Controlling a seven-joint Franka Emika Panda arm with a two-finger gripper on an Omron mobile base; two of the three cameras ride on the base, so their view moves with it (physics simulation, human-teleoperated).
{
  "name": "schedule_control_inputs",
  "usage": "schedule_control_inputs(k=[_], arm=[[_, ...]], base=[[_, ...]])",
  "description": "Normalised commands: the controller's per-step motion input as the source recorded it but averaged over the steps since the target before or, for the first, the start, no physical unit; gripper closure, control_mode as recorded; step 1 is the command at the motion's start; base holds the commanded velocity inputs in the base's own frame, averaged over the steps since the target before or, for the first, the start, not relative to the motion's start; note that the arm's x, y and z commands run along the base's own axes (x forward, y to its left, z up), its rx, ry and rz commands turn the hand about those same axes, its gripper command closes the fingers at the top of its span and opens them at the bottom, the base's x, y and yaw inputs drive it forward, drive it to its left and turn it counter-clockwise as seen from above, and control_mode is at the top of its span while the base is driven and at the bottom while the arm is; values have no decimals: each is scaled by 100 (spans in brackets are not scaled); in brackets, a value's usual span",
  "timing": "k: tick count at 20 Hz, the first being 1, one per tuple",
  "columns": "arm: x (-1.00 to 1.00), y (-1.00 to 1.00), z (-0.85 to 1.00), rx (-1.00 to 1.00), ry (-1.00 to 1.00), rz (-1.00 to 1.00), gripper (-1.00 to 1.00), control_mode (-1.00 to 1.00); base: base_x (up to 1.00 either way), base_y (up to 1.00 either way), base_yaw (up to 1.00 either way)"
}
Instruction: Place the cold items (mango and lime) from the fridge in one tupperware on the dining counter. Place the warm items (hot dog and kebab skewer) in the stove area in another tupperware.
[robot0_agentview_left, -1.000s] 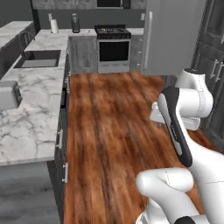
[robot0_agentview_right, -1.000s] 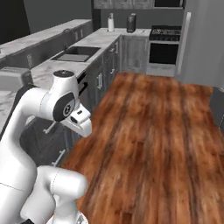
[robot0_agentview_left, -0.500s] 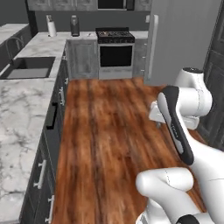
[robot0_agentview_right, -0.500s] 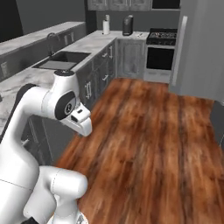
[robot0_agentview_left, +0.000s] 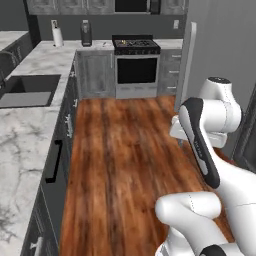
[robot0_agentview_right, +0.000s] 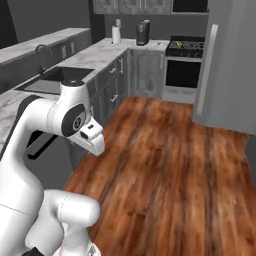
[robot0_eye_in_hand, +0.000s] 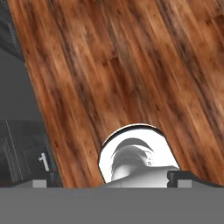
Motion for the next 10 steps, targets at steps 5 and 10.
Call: schedule_control_inputs(k=[5, 10], arm=[[0, 0, 0, 0, 0, 0, -100, 100], [0, 0, 0, 0, 0, 0, -100, 100]], base=[[100, 0, -2], [100, 22, -10]])
